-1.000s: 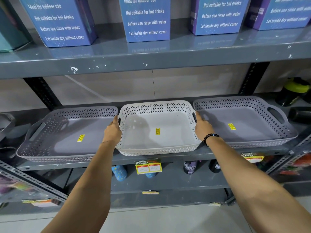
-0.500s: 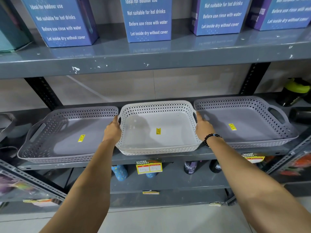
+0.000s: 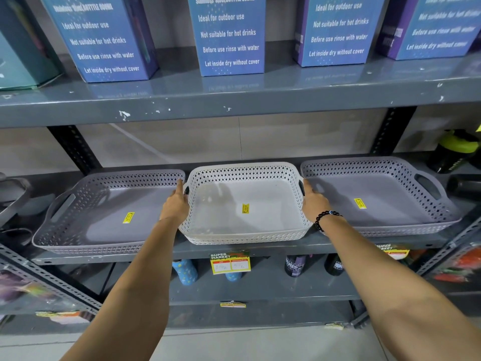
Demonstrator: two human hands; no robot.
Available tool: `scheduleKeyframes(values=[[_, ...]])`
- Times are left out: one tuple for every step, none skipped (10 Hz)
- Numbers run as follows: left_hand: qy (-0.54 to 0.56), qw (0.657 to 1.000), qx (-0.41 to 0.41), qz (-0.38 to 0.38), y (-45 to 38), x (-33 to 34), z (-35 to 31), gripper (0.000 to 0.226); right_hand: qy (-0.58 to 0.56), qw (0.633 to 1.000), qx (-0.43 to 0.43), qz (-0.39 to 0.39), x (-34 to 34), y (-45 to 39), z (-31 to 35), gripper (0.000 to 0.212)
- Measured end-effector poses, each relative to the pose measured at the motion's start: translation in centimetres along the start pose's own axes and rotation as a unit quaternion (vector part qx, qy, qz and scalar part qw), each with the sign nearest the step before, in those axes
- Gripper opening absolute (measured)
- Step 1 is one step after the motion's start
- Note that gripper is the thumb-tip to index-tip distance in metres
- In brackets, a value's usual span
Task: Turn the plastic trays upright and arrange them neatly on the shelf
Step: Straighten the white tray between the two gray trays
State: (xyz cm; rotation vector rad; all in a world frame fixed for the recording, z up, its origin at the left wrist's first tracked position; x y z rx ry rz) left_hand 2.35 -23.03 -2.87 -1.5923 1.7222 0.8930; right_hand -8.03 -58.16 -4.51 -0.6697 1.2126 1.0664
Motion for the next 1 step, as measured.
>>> scheduleKeyframes(values=[[-0.011,1.0,0.006,-0.015,0.1,-0.33,-0.64,0.056,-0.005,1.0,-0.006,-0.024,-0.84,0.3,0.2,0.062]])
Point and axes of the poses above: each hand's wrist, its own y-axis away from the middle knuckle, its own x-axis out of the palm, z = x × y, the point moved 8 cm from there along -y, towards the middle knuckle, and after that the axes turned 5 degrees about y, right-handed, at the moved point
